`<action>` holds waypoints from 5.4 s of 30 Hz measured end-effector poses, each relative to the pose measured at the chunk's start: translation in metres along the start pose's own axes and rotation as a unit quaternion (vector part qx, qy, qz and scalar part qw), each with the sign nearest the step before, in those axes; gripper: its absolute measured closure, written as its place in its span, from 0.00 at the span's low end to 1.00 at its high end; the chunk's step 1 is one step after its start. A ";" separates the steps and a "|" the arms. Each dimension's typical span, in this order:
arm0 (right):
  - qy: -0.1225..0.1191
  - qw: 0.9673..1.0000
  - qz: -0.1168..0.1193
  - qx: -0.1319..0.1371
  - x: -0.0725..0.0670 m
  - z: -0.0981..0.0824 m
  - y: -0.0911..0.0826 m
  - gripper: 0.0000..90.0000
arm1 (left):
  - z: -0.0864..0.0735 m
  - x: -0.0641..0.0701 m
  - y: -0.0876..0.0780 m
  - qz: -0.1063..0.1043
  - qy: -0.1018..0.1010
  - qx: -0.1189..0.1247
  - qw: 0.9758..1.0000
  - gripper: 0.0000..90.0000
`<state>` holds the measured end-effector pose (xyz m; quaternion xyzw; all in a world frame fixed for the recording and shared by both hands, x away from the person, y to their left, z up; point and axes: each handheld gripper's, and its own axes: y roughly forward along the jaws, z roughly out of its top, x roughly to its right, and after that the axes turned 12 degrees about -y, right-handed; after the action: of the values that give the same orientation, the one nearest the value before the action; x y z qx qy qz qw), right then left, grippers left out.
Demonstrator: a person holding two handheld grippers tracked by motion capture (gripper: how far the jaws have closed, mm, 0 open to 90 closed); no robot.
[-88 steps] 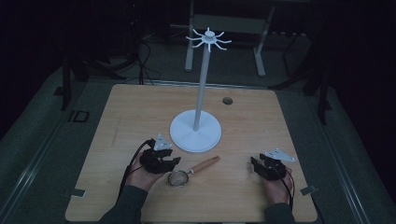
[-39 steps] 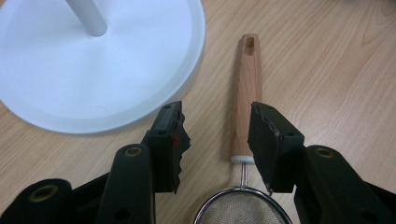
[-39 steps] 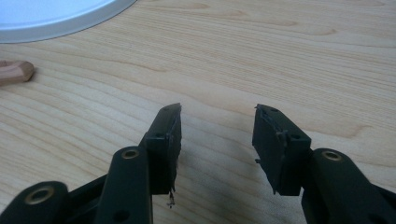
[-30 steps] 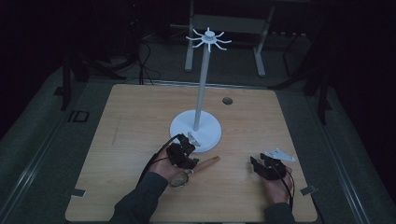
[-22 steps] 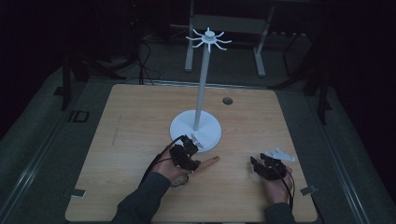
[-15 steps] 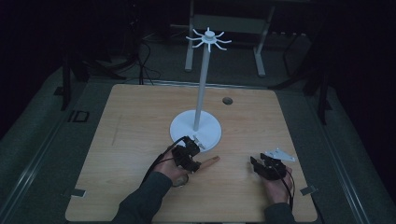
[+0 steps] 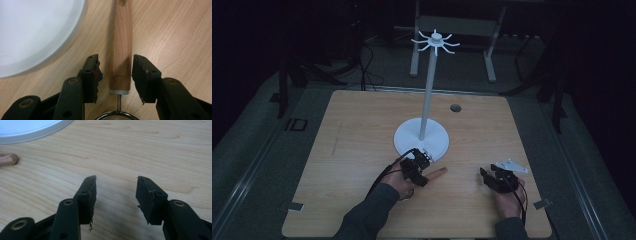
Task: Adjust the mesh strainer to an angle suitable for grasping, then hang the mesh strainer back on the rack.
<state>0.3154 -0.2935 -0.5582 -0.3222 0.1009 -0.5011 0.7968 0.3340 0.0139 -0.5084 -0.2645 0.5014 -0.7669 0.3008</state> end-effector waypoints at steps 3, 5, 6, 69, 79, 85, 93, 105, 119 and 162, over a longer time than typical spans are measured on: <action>0.001 1.000 0.000 0.000 0.000 0.000 0.000 0.56 | 0.000 0.000 0.001 0.001 -0.001 -0.011 1.000 0.63; 0.001 1.000 0.000 0.000 0.000 0.000 0.000 0.56 | 0.000 0.000 0.003 0.000 -0.002 -0.024 1.000 0.63; 0.001 1.000 0.000 0.000 0.000 0.000 0.000 0.56 | -0.001 -0.001 0.003 0.001 -0.002 -0.027 1.000 0.63; -0.005 1.000 0.005 0.009 0.000 0.001 0.001 0.57 | -0.005 -0.021 -0.022 -0.003 -0.056 0.040 0.998 0.77; -0.006 1.000 0.002 0.009 -0.001 0.001 0.001 0.55 | -0.008 -0.024 -0.038 -0.007 -0.073 0.085 0.994 0.77; -0.007 1.000 0.001 0.009 -0.001 0.001 0.001 0.55 | -0.010 -0.025 -0.048 -0.007 -0.079 0.111 0.991 0.77; -0.009 1.000 0.000 0.010 -0.001 0.001 0.001 0.55 | -0.010 -0.028 -0.060 -0.001 -0.090 0.141 0.986 0.77; -0.008 1.000 -0.001 0.009 -0.001 0.001 0.001 0.55 | -0.012 -0.029 -0.073 0.008 -0.102 0.183 0.978 0.77; -0.008 1.000 -0.001 0.009 -0.001 0.001 0.001 0.54 | -0.011 -0.029 -0.085 0.012 -0.114 0.212 0.971 0.77; -0.009 1.000 -0.002 0.008 -0.001 0.001 0.001 0.54 | -0.007 -0.029 -0.113 0.024 -0.141 0.291 0.946 0.77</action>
<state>0.3156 -0.2916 -0.5580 -0.3205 0.0893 -0.5006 0.7992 0.3269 0.0751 -0.4087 -0.2591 0.2152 -0.8269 0.4503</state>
